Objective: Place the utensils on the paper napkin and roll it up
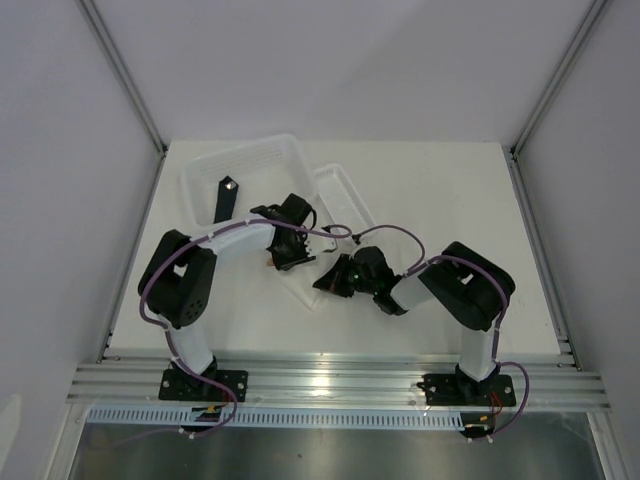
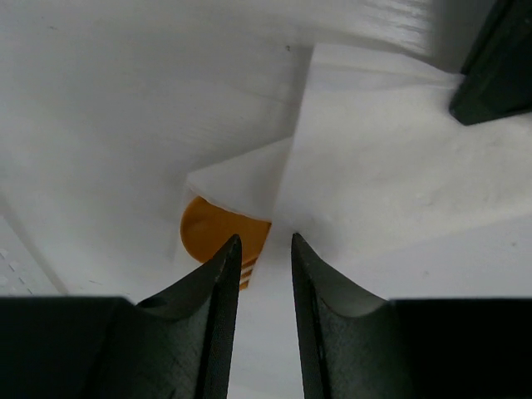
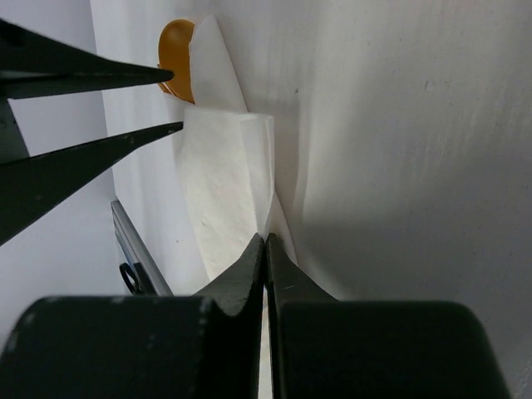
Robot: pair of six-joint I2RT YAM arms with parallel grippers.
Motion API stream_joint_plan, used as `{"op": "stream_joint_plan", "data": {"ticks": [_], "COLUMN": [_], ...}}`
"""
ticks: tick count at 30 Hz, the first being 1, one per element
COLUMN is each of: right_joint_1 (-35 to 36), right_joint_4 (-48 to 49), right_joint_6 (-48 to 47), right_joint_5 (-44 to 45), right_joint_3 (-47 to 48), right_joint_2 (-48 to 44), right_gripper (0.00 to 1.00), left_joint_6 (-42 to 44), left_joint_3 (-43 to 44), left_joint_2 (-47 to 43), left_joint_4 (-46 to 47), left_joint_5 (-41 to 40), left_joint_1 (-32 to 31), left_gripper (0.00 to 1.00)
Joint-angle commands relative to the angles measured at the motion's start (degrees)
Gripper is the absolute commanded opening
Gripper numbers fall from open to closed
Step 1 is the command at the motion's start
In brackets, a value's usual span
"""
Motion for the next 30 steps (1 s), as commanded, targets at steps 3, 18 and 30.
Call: {"op": "stream_joint_plan", "data": {"ticks": [3, 18, 30], "right_joint_1": [0.09, -1.22, 3.60], "right_joint_4": [2.35, -12.41, -16.46], "right_joint_6": [-0.24, -11.66, -18.96], "right_joint_5": [0.47, 4.25, 7.06], "right_joint_3": [-0.19, -0.36, -4.66], "right_joint_2": [-0.18, -12.92, -23.03], "right_gripper": [0.00, 0.36, 0.40], "left_joint_6": [1.32, 0.61, -1.41], "left_joint_3": [2.99, 4.39, 4.74], "left_joint_2": [2.00, 6.04, 6.40], "left_joint_4": [2.17, 2.09, 1.91], "left_joint_5": [-1.31, -5.70, -6.84], "left_joint_1": [-0.89, -1.15, -1.24], "left_gripper": [0.35, 0.35, 0.34]}}
